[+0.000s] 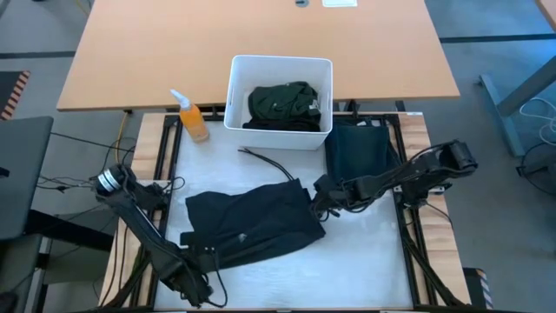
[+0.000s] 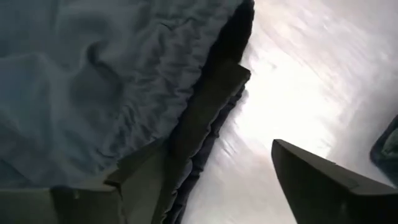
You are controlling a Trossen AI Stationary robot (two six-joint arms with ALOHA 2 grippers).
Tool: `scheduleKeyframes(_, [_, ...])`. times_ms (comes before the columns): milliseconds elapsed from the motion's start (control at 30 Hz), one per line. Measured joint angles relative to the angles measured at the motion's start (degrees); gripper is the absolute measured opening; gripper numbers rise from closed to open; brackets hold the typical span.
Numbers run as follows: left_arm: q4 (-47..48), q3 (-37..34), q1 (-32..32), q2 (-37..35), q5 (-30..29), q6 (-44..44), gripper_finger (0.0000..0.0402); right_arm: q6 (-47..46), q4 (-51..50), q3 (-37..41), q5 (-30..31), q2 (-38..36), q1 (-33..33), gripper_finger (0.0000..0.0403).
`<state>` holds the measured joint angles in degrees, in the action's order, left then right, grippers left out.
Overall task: Fold laundry
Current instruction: Fold the black shorts
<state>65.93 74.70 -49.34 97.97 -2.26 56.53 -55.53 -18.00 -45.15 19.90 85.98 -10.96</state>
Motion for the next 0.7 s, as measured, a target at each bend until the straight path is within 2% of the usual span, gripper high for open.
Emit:
scheduleKeyframes(67, [0.2, 0.0, 0.0, -2.9, -2.8, 1.2, 0.015, -1.4, 1.3, 0.2, 1.0, 1.7, -0.4, 0.0332])
scheduleKeyframes(233, [-0.1, 0.1, -0.5, -8.2, -16.0, 1.0, 0.0164, -1.5, 5.7, 0.4, 1.0, 5.7, -0.6, 0.0342])
scheduleKeyframes(367, [-0.2, 0.1, 0.2, -8.9, -19.1, -1.3, 0.0165, -1.5, 3.9, 0.4, 3.6, 4.0, -0.7, 0.0339])
scheduleKeyframes(533, [-1.4, -0.3, 1.5, -8.9, -23.3, -3.9, 0.0165, -1.4, 4.4, 0.4, 9.6, -1.3, -1.3, 0.0334])
scheduleKeyframes(700, [-6.6, -4.2, 3.1, -8.9, -30.1, -7.0, 0.0165, -1.9, 9.3, 0.4, 10.3, 0.7, -3.5, 0.0334])
